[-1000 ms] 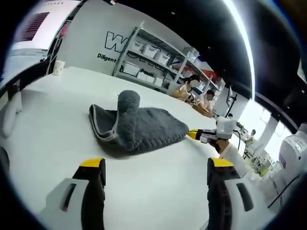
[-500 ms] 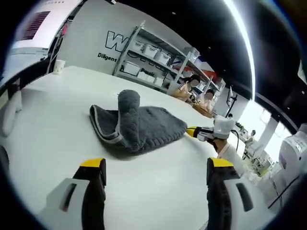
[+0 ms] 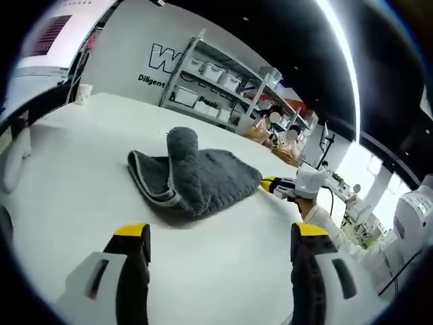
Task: Open the folded towel by lifting each exposed corner and separating the folded layers until the towel lies flat within the target outline without major curled edges
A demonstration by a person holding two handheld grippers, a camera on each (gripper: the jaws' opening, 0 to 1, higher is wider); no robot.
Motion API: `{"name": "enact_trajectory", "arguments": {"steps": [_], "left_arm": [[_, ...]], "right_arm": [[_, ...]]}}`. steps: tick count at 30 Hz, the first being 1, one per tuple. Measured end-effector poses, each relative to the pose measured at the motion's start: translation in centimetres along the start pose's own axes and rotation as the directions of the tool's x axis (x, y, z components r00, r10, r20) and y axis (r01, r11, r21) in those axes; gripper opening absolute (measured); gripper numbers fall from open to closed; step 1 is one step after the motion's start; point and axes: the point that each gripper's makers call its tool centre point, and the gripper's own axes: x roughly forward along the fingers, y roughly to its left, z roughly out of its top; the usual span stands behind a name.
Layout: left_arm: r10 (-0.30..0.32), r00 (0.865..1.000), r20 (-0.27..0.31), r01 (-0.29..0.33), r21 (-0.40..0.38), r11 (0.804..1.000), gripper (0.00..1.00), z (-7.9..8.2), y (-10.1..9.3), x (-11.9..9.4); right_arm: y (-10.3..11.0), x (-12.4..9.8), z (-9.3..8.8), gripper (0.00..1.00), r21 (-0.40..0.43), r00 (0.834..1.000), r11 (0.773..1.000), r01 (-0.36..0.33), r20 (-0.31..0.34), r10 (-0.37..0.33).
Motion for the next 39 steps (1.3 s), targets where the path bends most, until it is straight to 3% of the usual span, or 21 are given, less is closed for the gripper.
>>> {"name": "enact_trajectory", "arguments": {"steps": [10, 15, 23, 29, 31, 33, 39], "left_arm": [[-0.002, 1.0, 0.0, 0.002, 0.004, 1.0, 0.83, 0.0, -0.2, -0.1], [-0.002, 1.0, 0.003, 0.002, 0.008, 1.0, 0.83, 0.0, -0.3, -0.3], [-0.004, 1.0, 0.004, 0.003, 0.012, 1.0, 0.83, 0.1, -0.5, -0.2], [-0.009, 1.0, -0.005, 0.009, 0.017, 1.0, 0.84, -0.1, -0.7, 0.0], [-0.009, 1.0, -0.007, 0.009, 0.019, 1.0, 0.84, -0.1, -0.8, 0.0], [-0.006, 1.0, -0.009, 0.006, 0.02, 1.0, 0.84, -0.2, -0.8, 0.1], [0.007, 1.0, -0.017, -0.007, 0.03, 1.0, 0.85, -0.2, -0.6, -0.1]], "right_arm": [[-0.5, -0.3, -0.3, 0.0, -0.002, 0.999, 0.999, 0.033, -0.032, -0.033], [-1.6, -0.9, -0.3, 0.1, 0.003, 0.996, 0.997, 0.08, -0.042, -0.08], [-3.3, -2.5, -0.4, 0.31, 0.052, 0.991, 0.991, 0.126, -0.048, -0.123], [-3.5, -4.0, -0.4, 0.55, 0.099, 0.994, 0.989, 0.106, -0.048, -0.102], [-3.2, -4.6, -0.5, 0.63, 0.118, 0.996, 0.99, 0.08, -0.05, -0.074], [-2.2, -4.9, -0.7, 0.73, 0.179, 0.999, 0.984, 0.014, -0.052, -0.005], [-1.5, -6.5, -1.0, 0.93, 0.254, 0.998, 0.966, -0.039, -0.047, 0.052]]}}
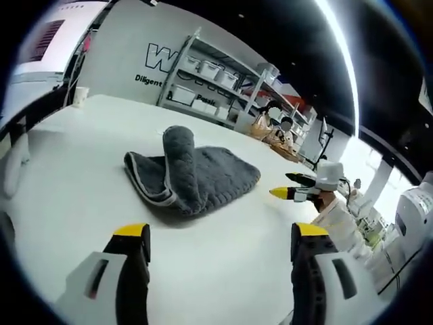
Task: Open the folded towel by lifting each exposed corner and separating the folded layers until the towel lies flat within the target outline without major curled edges
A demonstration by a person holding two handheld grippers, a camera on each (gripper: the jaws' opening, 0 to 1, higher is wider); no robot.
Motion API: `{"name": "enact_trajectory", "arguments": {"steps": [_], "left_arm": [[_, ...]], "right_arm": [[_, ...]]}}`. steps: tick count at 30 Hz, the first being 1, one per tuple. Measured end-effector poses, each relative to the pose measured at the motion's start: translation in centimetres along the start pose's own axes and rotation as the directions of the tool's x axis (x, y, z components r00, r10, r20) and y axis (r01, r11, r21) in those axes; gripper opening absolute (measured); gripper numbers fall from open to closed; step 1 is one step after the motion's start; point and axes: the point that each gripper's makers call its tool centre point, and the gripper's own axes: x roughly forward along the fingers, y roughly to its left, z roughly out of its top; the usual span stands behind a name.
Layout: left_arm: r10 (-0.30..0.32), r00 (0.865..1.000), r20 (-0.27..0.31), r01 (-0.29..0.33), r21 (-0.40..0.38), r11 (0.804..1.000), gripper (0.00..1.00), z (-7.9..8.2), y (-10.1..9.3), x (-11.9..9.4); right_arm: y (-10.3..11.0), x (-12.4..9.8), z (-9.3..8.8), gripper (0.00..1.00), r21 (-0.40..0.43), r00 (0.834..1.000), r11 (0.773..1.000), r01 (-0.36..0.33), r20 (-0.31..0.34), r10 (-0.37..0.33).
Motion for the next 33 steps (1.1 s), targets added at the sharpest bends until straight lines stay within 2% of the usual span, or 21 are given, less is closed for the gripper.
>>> {"name": "enact_trajectory", "arguments": {"steps": [3, 6, 9, 13, 18, 25, 29, 30, 33], "left_arm": [[0.018, 1.0, 0.004, -0.018, -0.001, 1.0, 0.85, 0.2, 0.4, -0.3], [0.045, 0.999, 0.004, -0.045, 0.007, 0.999, 0.85, 0.4, 0.9, -0.5], [0.053, 0.999, 0.001, -0.053, 0.014, 0.999, 0.85, 0.4, 1.0, -0.5], [0.065, 0.998, 0.001, -0.065, 0.013, 0.998, 0.85, 0.7, 1.3, -0.4], [0.084, 0.996, 0.0, -0.084, 0.021, 0.996, 0.85, 1.0, 1.8, -0.4], [0.097, 0.995, 0.003, -0.097, 0.061, 0.993, 0.86, 1.8, 2.2, 0.5], [0.105, 0.994, 0.032, -0.107, 0.065, 0.992, 0.85, 2.6, 3.0, 1.1], [0.102, 0.994, 0.042, -0.104, 0.062, 0.993, 0.84, 2.8, 3.0, 1.2], [0.092, 0.994, 0.067, -0.096, 0.073, 0.993, 0.73, 3.5, 3.0, 1.5]], "right_arm": [[0.4, -0.6, -0.6, 0.99, 0.034, 0.999, 0.999, -0.036, -0.028, 0.036], [1.5, -1.5, -1.4, 0.99, 0.084, 0.993, 0.992, -0.097, -0.053, 0.102], [2.1, -2.1, -1.8, 0.99, 0.079, 0.991, 0.99, -0.114, -0.064, 0.119], [3.8, -2.9, -2.8, 0.99, 0.049, 0.979, 0.985, -0.163, -0.114, 0.168], [4.6, -3.7, -2.6, 0.99, 0.072, 0.977, 0.979, -0.188, -0.084, 0.194], [5.6, -5.3, -2.4, 0.99, 0.056, 0.974, 0.976, -0.212, -0.07, 0.216], [5.7, -5.6, -2.5, 0.99, 0.06, 0.975, 0.976, -0.211, -0.059, 0.215], [5.8, -5.5, -2.5, 0.99, 0.067, 0.975, 0.975, -0.211, -0.056, 0.215], [5.9, -5.5, -2.9, 0.99, 0.07, 0.973, 0.973, -0.219, -0.064, 0.224]]}}
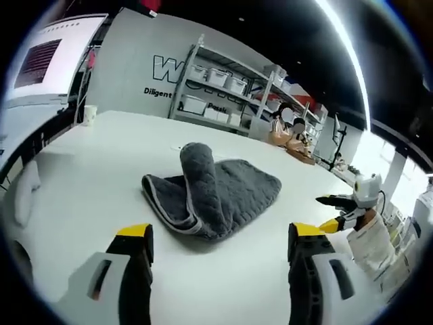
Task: Open the folded towel by lifting each exposed corner and separating the folded layers until the towel lies flat within the target outline without major curled edges
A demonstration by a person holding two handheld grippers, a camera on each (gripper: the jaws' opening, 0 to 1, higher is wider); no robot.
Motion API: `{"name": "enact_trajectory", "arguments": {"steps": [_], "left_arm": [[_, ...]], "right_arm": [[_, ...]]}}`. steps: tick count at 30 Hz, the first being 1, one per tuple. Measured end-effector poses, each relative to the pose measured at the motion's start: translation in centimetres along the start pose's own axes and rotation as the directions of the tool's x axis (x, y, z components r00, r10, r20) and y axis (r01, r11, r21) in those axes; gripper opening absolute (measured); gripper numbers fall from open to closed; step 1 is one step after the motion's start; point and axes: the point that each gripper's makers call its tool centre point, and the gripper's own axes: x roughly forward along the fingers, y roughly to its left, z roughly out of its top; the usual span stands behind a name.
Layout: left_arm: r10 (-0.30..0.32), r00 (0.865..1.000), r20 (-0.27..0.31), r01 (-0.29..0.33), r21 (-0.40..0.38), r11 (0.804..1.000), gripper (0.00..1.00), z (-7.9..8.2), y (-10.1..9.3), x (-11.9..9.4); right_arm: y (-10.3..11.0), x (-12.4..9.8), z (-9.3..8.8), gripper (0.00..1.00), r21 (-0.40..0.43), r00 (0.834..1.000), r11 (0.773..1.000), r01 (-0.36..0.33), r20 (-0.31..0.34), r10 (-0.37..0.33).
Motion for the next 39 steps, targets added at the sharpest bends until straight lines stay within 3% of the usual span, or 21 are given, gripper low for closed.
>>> {"name": "enact_trajectory", "arguments": {"steps": [5, 9, 12, 15, 16, 18, 23, 30, 34, 39], "left_arm": [[-0.009, 0.999, 0.034, 0.009, 0.004, 1.0, 0.67, 0.8, 0.2, 0.8], [0.04, 0.997, 0.073, -0.041, 0.011, 0.999, 0.52, 1.2, 1.6, 1.4], [0.033, 0.996, 0.087, -0.032, -0.015, 0.999, 0.47, 1.2, 2.3, 1.7], [0.032, 0.998, 0.054, -0.032, -0.009, 0.999, 0.46, 0.7, 2.7, 2.2], [0.047, 0.999, 0.015, -0.047, 0.02, 0.999, 0.46, 0.0, 3.1, 2.3], [0.072, 0.997, -0.008, -0.072, 0.06, 0.996, 0.45, -0.3, 3.6, 2.7], [0.057, 0.998, -0.015, -0.056, 0.068, 0.996, 0.43, -0.5, 3.5, 3.8], [0.037, 0.999, -0.032, -0.034, 0.096, 0.995, 0.26, -1.0, 3.3, 4.9], [0.009, 0.997, -0.075, -0.001, 0.108, 0.994, 0.22, -2.1, 2.7, 5.7], [0.032, 0.994, -0.108, -0.017, 0.131, 0.991, 0.18, -2.9, 3.0, 6.1]], "right_arm": [[0.0, 0.0, 0.1, 0.99, -0.002, 1.0, 1.0, 0.002, 0.004, -0.002], [0.1, 0.0, -0.3, 0.99, 0.012, 1.0, 1.0, -0.003, 0.001, 0.003], [0.1, -0.1, -0.5, 0.99, 0.01, 1.0, 1.0, -0.003, -0.008, 0.003], [0.0, -0.2, -0.6, 0.99, 0.01, 1.0, 1.0, 0.002, -0.009, -0.002], [0.0, -0.2, -0.5, 0.99, 0.01, 1.0, 1.0, 0.003, -0.008, -0.003], [0.0, -0.2, -0.4, 0.99, 0.01, 1.0, 1.0, 0.004, -0.005, -0.004], [0.4, -0.1, -0.4, 0.99, 0.011, 1.0, 1.0, -0.007, -0.005, 0.007], [0.7, -0.2, -0.7, 0.99, 0.002, 1.0, 1.0, -0.015, -0.021, 0.015], [0.5, -0.3, -0.8, 0.99, 0.003, 1.0, 1.0, -0.009, -0.022, 0.009], [0.4, -0.4, -0.9, 0.99, 0.003, 1.0, 1.0, -0.007, -0.025, 0.007]]}}
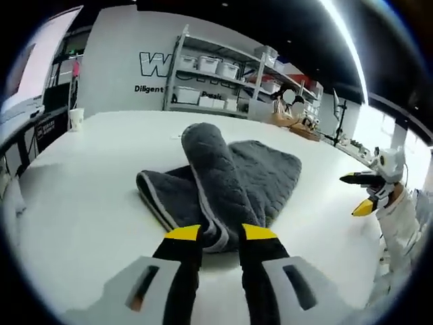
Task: Open the folded towel by lifting each exposed corner and separating the folded layers until the towel lies flat within the target outline without major curled edges
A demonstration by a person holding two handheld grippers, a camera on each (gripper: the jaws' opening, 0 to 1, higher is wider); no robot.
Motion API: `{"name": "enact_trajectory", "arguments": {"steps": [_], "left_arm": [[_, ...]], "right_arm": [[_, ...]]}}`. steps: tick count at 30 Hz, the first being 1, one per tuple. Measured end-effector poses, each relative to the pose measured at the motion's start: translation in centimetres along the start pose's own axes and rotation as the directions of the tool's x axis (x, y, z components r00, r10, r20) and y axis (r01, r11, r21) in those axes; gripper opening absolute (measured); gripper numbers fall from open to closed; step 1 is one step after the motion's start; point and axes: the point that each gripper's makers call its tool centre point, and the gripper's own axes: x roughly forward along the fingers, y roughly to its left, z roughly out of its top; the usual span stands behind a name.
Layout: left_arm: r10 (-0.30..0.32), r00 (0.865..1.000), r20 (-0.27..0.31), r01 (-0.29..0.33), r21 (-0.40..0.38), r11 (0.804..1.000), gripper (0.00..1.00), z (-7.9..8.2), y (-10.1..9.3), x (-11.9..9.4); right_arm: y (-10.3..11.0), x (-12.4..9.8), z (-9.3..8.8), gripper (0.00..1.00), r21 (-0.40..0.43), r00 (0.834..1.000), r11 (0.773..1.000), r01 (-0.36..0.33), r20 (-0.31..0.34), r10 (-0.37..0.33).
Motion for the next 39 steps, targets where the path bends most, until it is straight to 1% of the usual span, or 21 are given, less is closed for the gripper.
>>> {"name": "enact_trajectory", "arguments": {"steps": [5, 9, 13, 18, 24, 32, 34, 39], "left_arm": [[0.019, 0.999, -0.03, -0.019, 0.008, 1.0, 0.11, -0.8, 0.4, 0.0], [0.01, 0.999, -0.032, -0.01, 0.012, 1.0, 0.07, -1.0, 0.2, 0.1], [0.005, 0.999, -0.033, -0.005, 0.011, 1.0, 0.06, -1.1, 0.0, 0.1], [-0.033, 0.999, -0.037, 0.033, 0.003, 0.999, 0.05, -1.4, -1.0, 0.3], [-0.046, 0.998, -0.042, 0.046, -0.005, 0.999, 0.04, -1.4, -1.7, 0.4], [-0.085, 0.995, -0.046, 0.084, -0.015, 0.996, 0.04, -1.6, -3.4, 1.1], [-0.098, 0.994, -0.048, 0.097, -0.016, 0.995, 0.04, -1.6, -4.1, 1.4], [-0.114, 0.992, -0.052, 0.113, -0.012, 0.993, 0.04, -1.7, -5.1, 1.7]], "right_arm": [[0.1, 0.1, -0.1, 0.99, -0.006, 1.0, 1.0, -0.004, -0.008, 0.004], [0.3, 0.2, -0.1, 0.99, -0.013, 1.0, 1.0, -0.009, -0.012, 0.009], [0.3, 0.1, 0.1, 0.99, -0.017, 1.0, 1.0, -0.011, -0.008, 0.011], [0.1, 0.0, 0.1, 0.99, -0.016, 1.0, 1.0, -0.004, -0.005, 0.004], [0.2, -0.2, 0.2, 0.99, -0.018, 1.0, 1.0, -0.002, -0.004, 0.002], [0.1, -0.5, 0.3, 0.99, -0.013, 1.0, 1.0, 0.005, 0.002, -0.005], [0.0, -0.5, 0.3, 0.99, -0.012, 1.0, 1.0, 0.007, 0.003, -0.007], [0.0, -0.6, 0.3, 0.99, -0.015, 1.0, 1.0, 0.007, -0.001, -0.007]]}}
